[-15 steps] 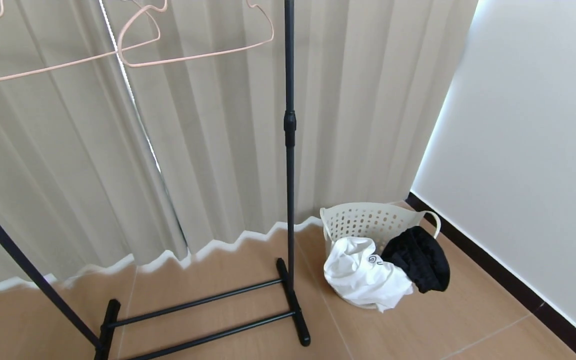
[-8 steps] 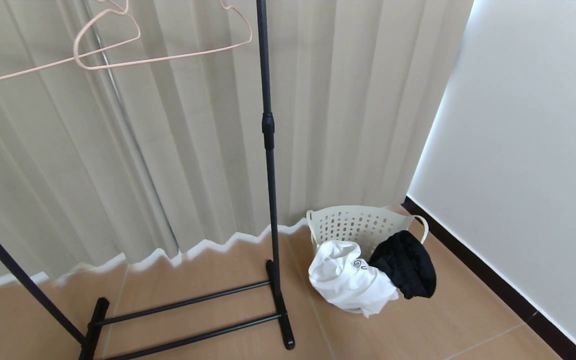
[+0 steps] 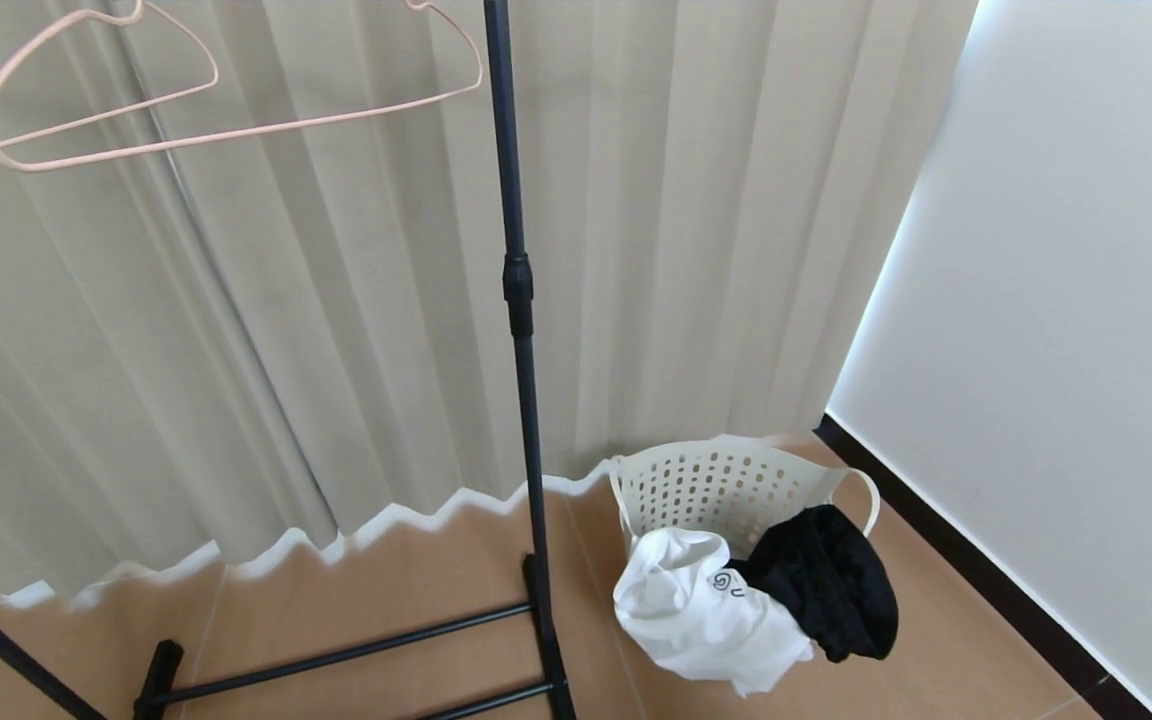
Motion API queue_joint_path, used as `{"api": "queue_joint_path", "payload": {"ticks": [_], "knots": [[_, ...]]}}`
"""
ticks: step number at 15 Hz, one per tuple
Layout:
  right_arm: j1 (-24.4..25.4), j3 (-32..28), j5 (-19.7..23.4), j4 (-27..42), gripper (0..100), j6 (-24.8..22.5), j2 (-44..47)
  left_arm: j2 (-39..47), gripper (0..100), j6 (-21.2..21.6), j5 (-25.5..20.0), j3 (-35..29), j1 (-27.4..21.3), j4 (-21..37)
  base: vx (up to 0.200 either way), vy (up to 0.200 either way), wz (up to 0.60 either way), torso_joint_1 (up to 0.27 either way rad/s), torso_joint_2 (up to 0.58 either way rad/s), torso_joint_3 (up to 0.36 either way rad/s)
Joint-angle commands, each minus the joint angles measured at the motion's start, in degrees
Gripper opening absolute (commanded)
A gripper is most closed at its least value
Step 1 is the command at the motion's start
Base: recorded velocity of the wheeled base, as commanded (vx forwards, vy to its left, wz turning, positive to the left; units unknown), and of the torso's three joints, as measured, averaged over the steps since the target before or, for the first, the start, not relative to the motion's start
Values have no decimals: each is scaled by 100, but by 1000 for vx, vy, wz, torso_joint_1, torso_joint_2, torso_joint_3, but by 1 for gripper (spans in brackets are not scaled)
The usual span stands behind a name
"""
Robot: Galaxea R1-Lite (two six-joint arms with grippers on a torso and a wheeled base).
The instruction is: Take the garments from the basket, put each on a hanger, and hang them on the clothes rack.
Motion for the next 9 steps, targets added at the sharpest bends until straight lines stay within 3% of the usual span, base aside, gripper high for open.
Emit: {"api": "queue_joint_path", "payload": {"ticks": [1,6,9], "knots": [[2,-1,1,2,100,2,7,4,100,-1,0,0,1,0,200,-200,0,2,-7,12],[2,-1,1,2,100,2,7,4,100,-1,0,0,1,0,200,-200,0,1,2,0],[2,-1,1,2,100,2,7,4,100,-18,18,0,1,0,0,0,0,0,0,0]]}}
